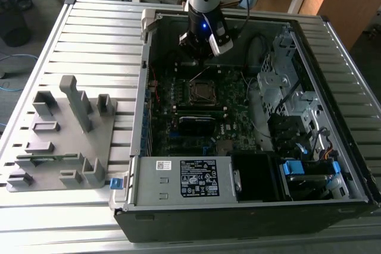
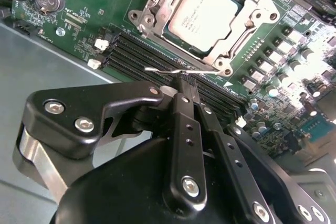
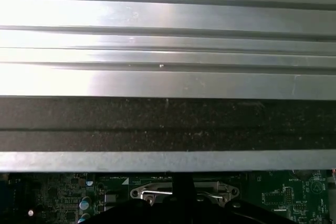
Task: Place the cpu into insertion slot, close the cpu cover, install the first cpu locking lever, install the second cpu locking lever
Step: 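Install the first cpu locking lever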
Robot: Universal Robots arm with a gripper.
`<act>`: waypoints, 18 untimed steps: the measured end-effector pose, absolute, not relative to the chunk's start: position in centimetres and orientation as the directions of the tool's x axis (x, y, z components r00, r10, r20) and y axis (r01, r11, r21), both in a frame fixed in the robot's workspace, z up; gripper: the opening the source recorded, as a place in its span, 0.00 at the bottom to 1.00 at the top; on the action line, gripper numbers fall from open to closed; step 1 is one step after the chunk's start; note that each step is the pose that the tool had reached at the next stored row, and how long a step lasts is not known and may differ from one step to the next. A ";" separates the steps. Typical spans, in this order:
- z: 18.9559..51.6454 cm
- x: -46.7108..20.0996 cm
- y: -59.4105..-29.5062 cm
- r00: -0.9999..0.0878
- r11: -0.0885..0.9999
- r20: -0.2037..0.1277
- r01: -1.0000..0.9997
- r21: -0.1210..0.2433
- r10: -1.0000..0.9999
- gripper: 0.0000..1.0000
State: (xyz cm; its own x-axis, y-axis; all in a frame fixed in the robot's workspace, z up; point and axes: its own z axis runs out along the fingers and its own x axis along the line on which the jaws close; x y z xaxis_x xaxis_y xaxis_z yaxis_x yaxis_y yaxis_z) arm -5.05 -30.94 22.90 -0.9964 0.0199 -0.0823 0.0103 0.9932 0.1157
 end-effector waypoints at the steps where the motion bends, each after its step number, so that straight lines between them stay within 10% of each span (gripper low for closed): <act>1: 22.8 -5.0 -30.9 -0.996 0.993 -0.082 0.010 0.116 0.020 0.10; 18: 22.6 -4.7 -30.9 -0.996 0.991 -0.082 0.010 0.134 0.021 0.10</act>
State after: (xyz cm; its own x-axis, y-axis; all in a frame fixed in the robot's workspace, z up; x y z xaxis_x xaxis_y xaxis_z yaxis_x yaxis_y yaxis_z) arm -4.74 -30.91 22.60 -0.9964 0.0214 -0.0819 0.0103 0.9909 0.1344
